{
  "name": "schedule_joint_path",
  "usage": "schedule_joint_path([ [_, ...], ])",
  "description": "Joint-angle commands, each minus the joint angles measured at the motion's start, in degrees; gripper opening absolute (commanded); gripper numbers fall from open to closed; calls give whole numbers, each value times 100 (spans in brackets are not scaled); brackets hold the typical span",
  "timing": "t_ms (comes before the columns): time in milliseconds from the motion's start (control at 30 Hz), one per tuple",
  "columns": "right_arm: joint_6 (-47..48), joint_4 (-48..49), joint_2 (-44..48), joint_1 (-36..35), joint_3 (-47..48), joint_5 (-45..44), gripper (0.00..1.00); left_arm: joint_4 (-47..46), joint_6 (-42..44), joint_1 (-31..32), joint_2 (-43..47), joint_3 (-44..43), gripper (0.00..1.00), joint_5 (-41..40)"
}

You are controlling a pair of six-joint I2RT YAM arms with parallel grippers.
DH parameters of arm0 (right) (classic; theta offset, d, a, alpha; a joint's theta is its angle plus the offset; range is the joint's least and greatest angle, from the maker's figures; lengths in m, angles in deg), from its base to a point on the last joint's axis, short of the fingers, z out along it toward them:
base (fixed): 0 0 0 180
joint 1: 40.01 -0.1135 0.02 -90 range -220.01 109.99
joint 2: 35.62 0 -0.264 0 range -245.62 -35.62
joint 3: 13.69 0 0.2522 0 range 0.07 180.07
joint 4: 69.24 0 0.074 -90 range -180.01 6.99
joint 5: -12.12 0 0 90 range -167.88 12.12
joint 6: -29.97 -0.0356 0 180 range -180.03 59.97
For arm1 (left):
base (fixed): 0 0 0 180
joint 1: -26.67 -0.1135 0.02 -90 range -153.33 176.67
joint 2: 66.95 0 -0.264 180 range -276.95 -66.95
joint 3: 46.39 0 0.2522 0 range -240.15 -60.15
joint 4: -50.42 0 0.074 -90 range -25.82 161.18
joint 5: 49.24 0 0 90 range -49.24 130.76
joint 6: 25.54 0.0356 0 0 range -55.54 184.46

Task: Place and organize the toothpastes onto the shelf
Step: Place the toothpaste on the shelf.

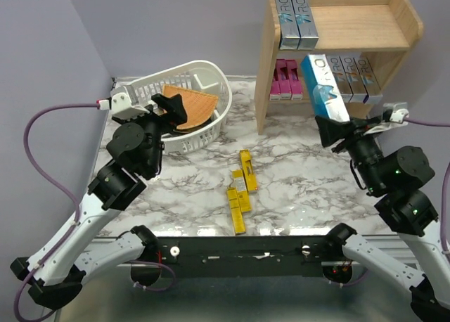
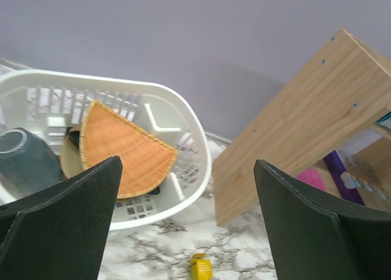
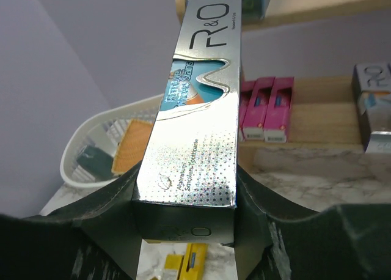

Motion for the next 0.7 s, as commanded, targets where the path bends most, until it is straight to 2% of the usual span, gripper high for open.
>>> schedule_joint_path([
  [0,591,-42,-593,2,1217,-966,43,903,1180,-67,142,-167,99,-371],
  [167,1232,97,-1437,37,2237,-1722,43,684,1665,-268,54,359,99,-257],
  [267,1575,133,-2070,370,2879,-1618,43,613,1683,-629,-138,570,99,349],
  [300,1593,116,-2211,676,3054,-1504,43,604,1692,-716,-200,606,99,612],
  [400,1435,-130,-2852,1527,3661,-627,43,525,1718,-893,-377,747,99,737],
  [667,1172,-421,-4180,2515,4505,1150,43,411,1973,-902,-359,949,99,562],
])
